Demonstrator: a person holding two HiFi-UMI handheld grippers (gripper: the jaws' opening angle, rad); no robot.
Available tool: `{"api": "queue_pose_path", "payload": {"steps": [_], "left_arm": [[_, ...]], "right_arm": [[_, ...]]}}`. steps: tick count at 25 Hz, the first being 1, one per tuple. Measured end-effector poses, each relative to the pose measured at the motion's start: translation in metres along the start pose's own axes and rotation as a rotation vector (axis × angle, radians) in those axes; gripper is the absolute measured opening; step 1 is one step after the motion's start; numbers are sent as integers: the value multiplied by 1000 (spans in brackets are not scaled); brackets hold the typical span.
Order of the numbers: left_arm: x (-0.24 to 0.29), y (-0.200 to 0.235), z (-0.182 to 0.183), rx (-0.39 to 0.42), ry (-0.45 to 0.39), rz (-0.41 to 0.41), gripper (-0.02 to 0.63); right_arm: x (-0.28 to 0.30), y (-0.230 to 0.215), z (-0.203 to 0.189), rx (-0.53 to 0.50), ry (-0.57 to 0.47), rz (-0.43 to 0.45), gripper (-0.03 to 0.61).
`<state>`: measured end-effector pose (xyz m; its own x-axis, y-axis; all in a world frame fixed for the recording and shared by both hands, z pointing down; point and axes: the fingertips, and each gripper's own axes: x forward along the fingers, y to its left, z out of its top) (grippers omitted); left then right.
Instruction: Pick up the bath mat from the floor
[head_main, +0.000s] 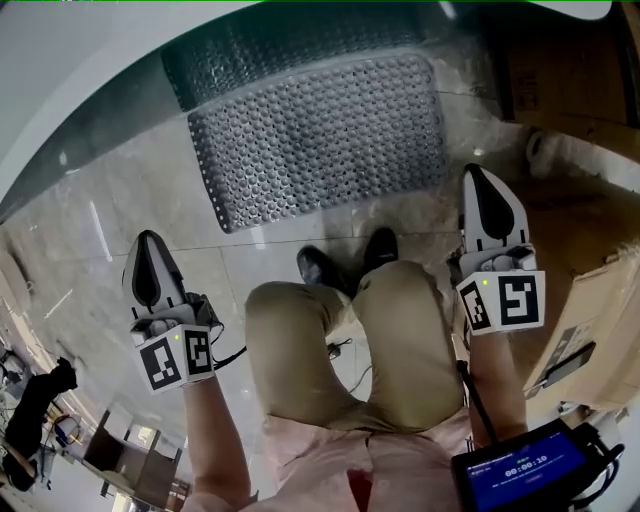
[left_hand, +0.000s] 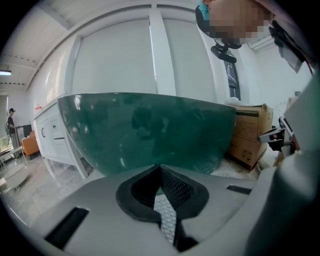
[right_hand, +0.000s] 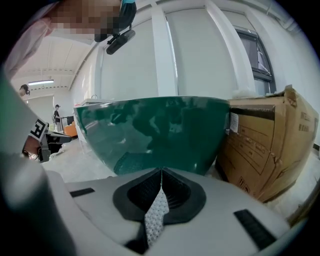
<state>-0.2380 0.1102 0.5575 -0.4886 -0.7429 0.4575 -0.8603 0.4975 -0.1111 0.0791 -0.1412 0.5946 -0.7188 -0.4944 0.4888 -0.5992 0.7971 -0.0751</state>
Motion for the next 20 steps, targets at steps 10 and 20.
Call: {"api": "queue_pose_path", "payload": {"steps": [10, 20], "left_arm": [[33, 6, -53, -16, 15, 17, 25], [64, 3, -104, -32, 36, 22, 25]], "right_arm": [[37, -17, -46, 21, 12, -13, 18], [71, -42, -89, 18, 34, -22, 18]]}}
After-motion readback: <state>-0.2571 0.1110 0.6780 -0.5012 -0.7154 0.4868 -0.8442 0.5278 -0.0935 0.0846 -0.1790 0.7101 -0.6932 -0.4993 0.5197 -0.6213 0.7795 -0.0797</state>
